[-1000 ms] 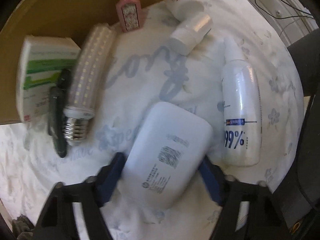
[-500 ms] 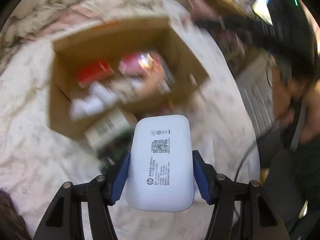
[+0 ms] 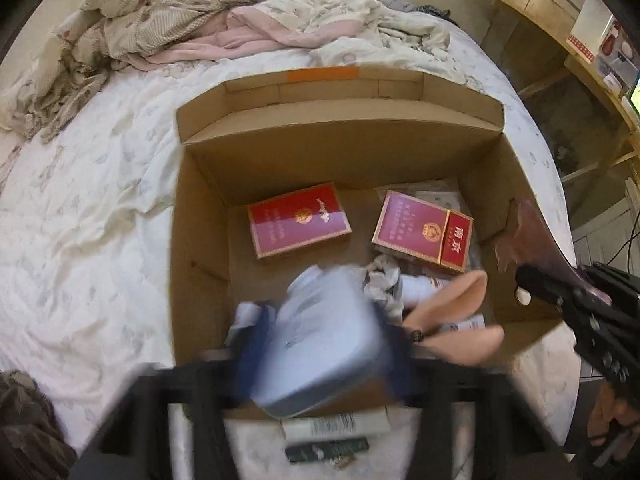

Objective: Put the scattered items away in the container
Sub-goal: 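Lower the power bank and pink rod into the box and open both tools, then grasp the white red-label pill bottle with the right tool while the left tool grasps the white barcode box, then carry the pill bottle and barcode box into the box and open both tools, then grasp the white spray bottle with the right tool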

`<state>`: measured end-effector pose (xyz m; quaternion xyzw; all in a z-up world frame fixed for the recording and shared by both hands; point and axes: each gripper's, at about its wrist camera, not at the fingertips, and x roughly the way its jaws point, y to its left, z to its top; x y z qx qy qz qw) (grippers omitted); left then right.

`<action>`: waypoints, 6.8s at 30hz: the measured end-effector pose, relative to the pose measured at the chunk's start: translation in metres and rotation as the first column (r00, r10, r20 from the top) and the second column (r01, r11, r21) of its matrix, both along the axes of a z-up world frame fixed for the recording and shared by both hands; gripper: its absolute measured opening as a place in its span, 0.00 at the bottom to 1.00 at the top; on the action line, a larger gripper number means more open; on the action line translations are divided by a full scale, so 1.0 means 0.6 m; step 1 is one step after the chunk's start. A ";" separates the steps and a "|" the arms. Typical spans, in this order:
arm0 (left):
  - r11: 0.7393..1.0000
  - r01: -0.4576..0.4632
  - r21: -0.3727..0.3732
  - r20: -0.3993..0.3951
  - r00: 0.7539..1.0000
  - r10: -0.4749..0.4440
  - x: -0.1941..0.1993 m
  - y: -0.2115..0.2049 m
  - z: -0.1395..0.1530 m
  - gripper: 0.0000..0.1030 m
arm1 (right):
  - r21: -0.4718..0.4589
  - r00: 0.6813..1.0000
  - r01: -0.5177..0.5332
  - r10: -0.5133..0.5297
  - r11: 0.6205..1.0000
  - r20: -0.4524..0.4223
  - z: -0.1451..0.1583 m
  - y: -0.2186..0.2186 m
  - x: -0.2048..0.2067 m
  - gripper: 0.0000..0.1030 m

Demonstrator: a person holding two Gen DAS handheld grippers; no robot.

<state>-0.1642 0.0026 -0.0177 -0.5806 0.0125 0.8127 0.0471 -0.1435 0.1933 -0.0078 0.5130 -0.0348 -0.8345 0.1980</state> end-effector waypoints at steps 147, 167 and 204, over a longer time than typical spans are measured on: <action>0.973 -0.113 0.203 -0.219 0.963 0.158 0.091 -0.057 0.046 0.78 | 0.027 0.989 0.071 -0.067 0.997 -0.131 0.047 0.030 0.086 0.90; 0.976 -0.106 0.189 -0.155 0.978 0.136 0.231 -0.044 0.076 0.78 | -0.231 0.998 0.057 -0.065 0.971 -0.028 0.085 0.119 0.162 0.90; 0.990 -0.065 0.123 0.096 0.994 0.053 0.231 -0.014 -0.060 0.60 | -0.071 0.871 -0.291 0.294 0.954 0.394 -0.155 0.007 0.294 0.43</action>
